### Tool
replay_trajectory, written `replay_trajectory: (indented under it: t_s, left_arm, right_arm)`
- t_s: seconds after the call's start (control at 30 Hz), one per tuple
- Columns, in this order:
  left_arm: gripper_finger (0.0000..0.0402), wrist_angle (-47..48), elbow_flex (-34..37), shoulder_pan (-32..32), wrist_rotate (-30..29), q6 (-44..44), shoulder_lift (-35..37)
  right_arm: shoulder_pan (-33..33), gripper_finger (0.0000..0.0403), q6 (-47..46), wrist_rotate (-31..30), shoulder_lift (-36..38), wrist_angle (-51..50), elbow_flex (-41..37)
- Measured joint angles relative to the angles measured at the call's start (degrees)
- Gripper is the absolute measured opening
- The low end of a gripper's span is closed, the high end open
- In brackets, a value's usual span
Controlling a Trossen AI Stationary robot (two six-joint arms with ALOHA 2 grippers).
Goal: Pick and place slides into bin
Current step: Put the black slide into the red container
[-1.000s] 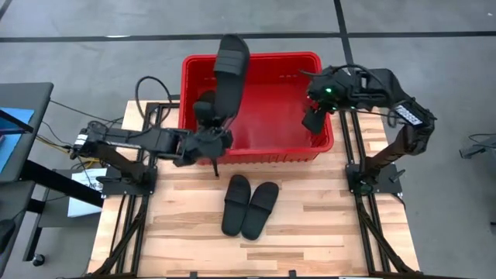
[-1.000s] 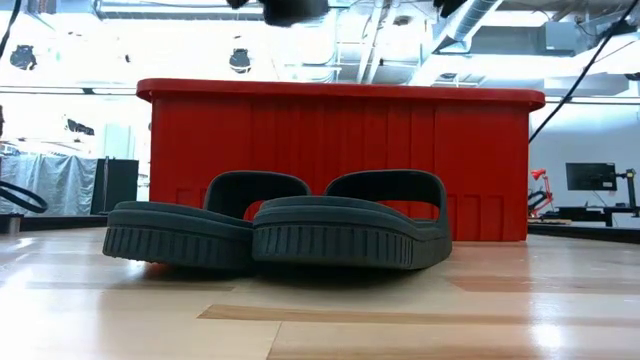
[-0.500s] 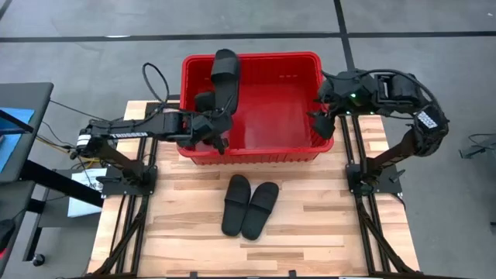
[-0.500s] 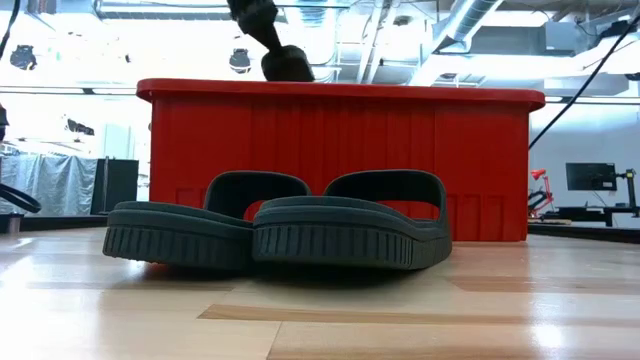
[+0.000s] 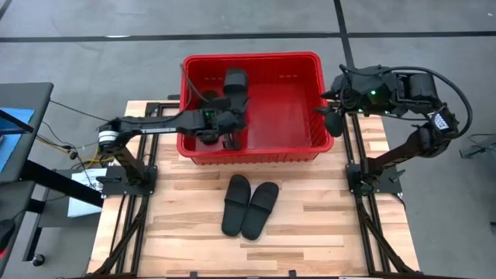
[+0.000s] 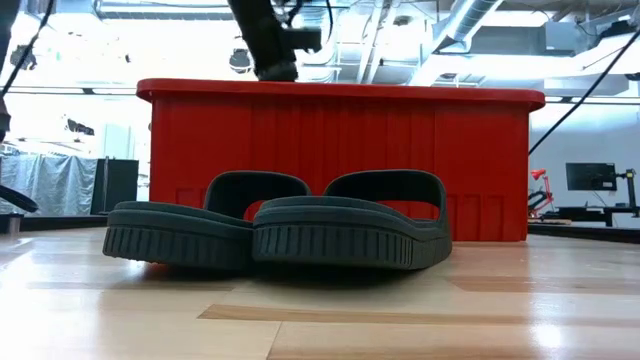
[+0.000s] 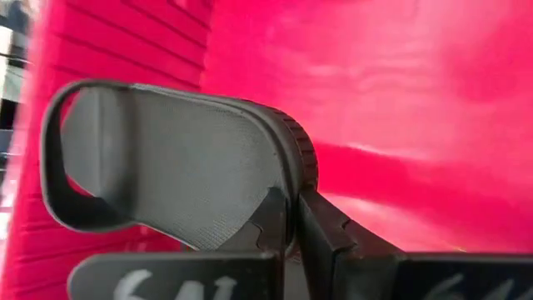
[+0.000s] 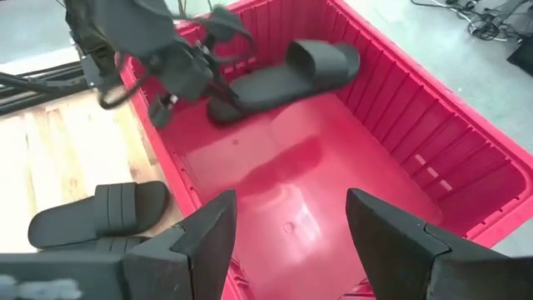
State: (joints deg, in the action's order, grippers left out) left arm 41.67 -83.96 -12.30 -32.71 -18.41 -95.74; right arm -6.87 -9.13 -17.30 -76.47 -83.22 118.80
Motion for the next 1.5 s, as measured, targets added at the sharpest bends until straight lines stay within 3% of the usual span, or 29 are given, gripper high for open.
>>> replay_trajectory:
  t_s: [0.3,0.77,1.5]
  left_arm:
    - [0.0001,0.05,0.02,-3.50,4.73,0.70,-4.51]
    - [0.0000,3.65,0.23,-9.35,11.77,3.10,-4.75]
    - [0.0000,1.48,2.75,-10.15,17.46,0.17,-4.70]
  right_arm:
    - [0.00,0.0218,0.09,-0.15,0.11,0.02,0.00]
    - [0.00,0.0218,0.01,-0.15,0.09,0.03,0.00]
    - [0.00,0.0218,-1.44,-0.16,0.07,5.84,0.00]
